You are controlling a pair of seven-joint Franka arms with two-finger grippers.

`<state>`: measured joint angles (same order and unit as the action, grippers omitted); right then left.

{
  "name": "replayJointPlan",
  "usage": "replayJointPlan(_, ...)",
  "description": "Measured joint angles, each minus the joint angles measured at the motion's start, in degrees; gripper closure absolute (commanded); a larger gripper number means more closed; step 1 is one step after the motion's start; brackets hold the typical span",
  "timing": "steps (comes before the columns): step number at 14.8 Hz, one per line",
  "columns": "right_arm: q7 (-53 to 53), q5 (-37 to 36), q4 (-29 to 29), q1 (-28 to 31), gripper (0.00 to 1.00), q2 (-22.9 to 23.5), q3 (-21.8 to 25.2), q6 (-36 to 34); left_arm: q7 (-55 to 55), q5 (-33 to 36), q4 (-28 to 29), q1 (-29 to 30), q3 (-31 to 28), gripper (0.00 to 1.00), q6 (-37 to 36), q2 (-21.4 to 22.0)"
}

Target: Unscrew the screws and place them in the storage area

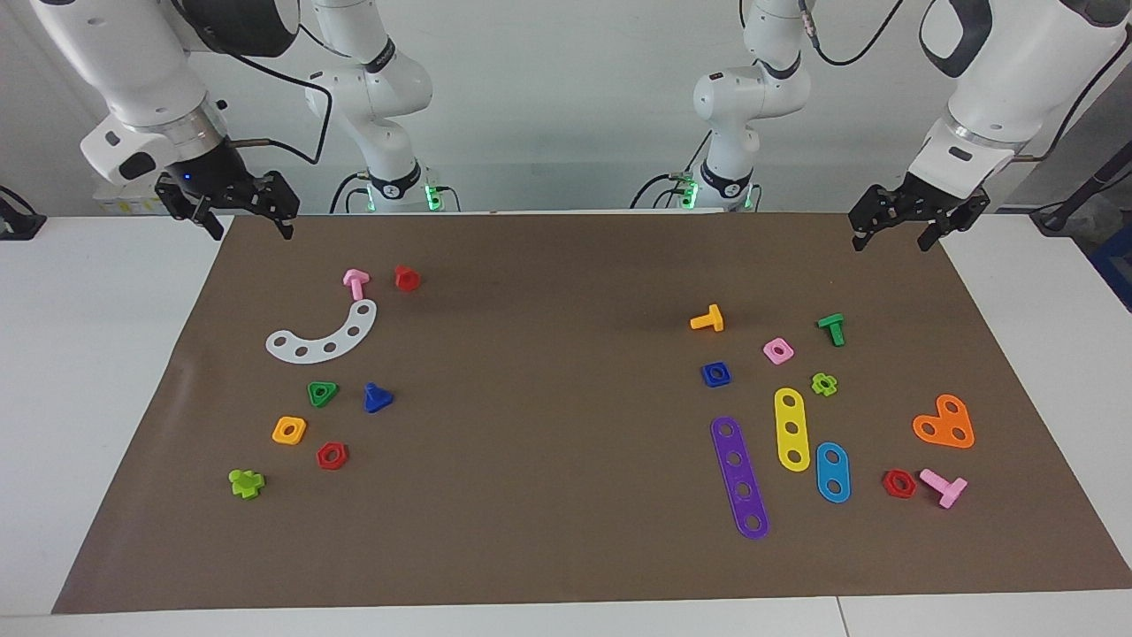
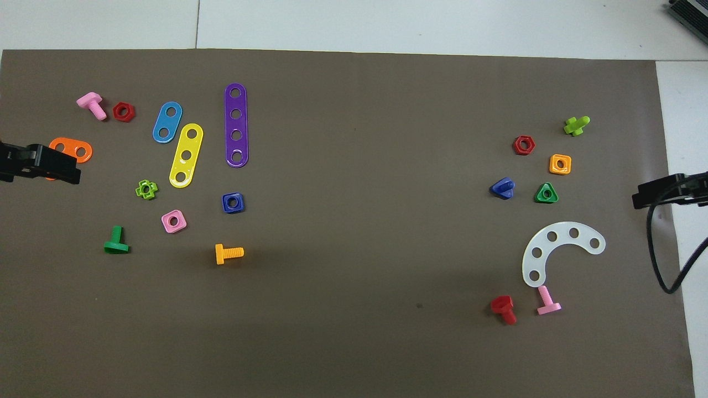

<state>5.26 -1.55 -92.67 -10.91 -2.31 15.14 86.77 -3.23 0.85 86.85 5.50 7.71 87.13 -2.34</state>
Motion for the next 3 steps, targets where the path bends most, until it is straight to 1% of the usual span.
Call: replayJointPlan(3, -0.5, 0.0, 0.01, 0.01, 0.0, -0.5, 0.0, 0.0, 0.0, 0.0, 0.0, 0.0, -0.02, 0.0, 0.03, 0.0)
